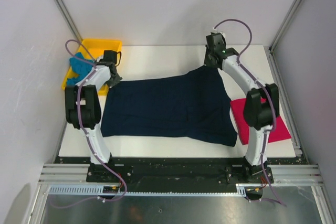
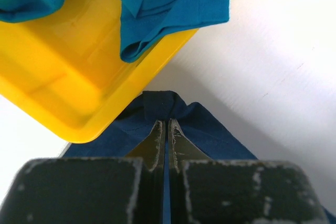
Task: Fold and stack the t-shirts
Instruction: Grap the side of the flattened tshirt furthest away from the robot with both arms, then fold the other side of the tshirt into a rectangle
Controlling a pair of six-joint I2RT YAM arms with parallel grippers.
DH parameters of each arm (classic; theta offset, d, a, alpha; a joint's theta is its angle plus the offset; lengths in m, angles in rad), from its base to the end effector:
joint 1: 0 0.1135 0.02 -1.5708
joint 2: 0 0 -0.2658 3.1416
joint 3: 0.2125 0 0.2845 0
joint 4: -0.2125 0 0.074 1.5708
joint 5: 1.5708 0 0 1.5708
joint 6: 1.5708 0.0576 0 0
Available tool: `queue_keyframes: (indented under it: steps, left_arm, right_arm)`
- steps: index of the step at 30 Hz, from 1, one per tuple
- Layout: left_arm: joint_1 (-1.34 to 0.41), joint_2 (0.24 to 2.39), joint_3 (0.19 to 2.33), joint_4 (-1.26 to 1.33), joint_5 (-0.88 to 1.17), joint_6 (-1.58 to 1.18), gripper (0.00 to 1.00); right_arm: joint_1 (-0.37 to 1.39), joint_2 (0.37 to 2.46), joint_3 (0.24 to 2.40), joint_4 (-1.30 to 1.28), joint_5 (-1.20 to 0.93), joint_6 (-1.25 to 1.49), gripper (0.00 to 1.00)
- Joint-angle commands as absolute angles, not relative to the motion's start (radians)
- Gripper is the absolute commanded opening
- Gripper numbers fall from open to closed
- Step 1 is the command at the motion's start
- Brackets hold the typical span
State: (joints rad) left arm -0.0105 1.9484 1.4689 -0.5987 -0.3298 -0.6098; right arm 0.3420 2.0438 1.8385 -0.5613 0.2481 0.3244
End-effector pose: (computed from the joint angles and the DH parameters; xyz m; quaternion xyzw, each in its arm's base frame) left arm 0.4534 0.0139 0.1723 -0.3206 0.9022 0.0782 0.2776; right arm 0.4938 0.1608 0.2621 0.0404 0.9136 0.0194 0.4042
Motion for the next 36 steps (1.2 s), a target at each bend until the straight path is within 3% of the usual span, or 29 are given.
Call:
queue_keyframes:
  steps: [1, 13, 23, 26, 28, 30, 36]
  left_arm:
    - [-0.003, 1.857, 1.43, -0.555, -0.352, -0.59, 0.0]
    - [0.052, 1.714, 1.241, -0.47, -0.312, -0.622, 0.0]
    - [0.113, 1.563, 1.017, -0.392, -0.224, -0.688, 0.12]
    - [0.126, 1.534, 0.985, -0.381, -0.21, -0.704, 0.19]
    - [0.131, 1.513, 0.965, -0.376, -0.208, -0.714, 0.36]
    - [0.136, 1.475, 0.942, -0.369, -0.209, -0.727, 0.46]
    - [0.139, 1.369, 0.872, -0.364, -0.199, -0.78, 0.49]
  right_arm:
    - [0.373, 1.863, 1.68, -0.543, 0.293, 0.368, 0.0]
    - [0.504, 1.58, 1.237, -0.593, 0.301, 0.532, 0.0]
    - [0.536, 1.405, 0.968, -0.54, 0.283, 0.629, 0.01]
    - [0.539, 1.374, 0.924, -0.507, 0.264, 0.636, 0.02]
    - [0.541, 1.364, 0.907, -0.49, 0.252, 0.633, 0.03]
    - [0.542, 1.363, 0.895, -0.476, 0.237, 0.627, 0.04]
    - [0.546, 1.37, 0.87, -0.44, 0.203, 0.614, 0.05]
